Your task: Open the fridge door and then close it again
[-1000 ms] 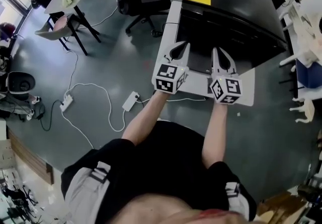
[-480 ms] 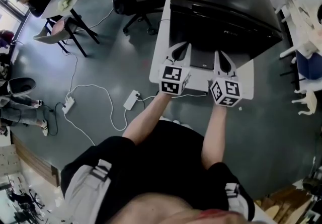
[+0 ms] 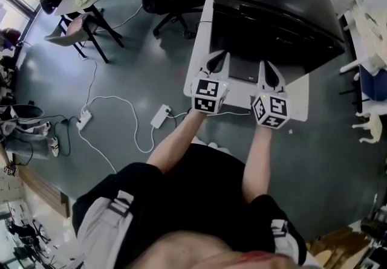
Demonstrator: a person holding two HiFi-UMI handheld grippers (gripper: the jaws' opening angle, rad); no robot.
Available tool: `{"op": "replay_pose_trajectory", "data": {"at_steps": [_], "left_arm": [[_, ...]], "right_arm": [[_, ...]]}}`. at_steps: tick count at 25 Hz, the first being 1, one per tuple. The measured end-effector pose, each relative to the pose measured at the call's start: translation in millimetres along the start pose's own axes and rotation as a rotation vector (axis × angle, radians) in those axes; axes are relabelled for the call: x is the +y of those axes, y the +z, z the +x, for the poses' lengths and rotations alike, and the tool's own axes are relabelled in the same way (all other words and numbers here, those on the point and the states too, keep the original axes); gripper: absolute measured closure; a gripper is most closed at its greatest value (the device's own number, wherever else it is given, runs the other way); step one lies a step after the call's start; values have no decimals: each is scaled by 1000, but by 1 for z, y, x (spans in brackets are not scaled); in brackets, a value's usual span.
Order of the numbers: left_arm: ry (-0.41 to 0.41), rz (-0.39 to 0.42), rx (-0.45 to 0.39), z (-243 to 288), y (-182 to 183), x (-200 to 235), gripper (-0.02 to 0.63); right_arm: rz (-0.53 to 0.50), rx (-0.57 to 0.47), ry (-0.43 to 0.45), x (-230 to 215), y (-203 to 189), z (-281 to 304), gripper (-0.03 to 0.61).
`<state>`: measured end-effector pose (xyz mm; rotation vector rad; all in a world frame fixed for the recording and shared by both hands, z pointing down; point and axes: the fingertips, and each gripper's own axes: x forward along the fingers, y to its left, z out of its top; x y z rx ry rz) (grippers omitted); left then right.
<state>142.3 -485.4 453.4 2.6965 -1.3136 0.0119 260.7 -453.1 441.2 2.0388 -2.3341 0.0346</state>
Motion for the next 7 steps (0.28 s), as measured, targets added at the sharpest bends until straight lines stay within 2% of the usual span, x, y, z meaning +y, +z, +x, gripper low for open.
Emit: {"op": "replay_pose_trajectory", "data": {"at_steps": [7], "left_arm": [[0,7,-14,-5,4,10,615]], "right_arm": [[-14,31,-7,7,-7,0,584]]}}
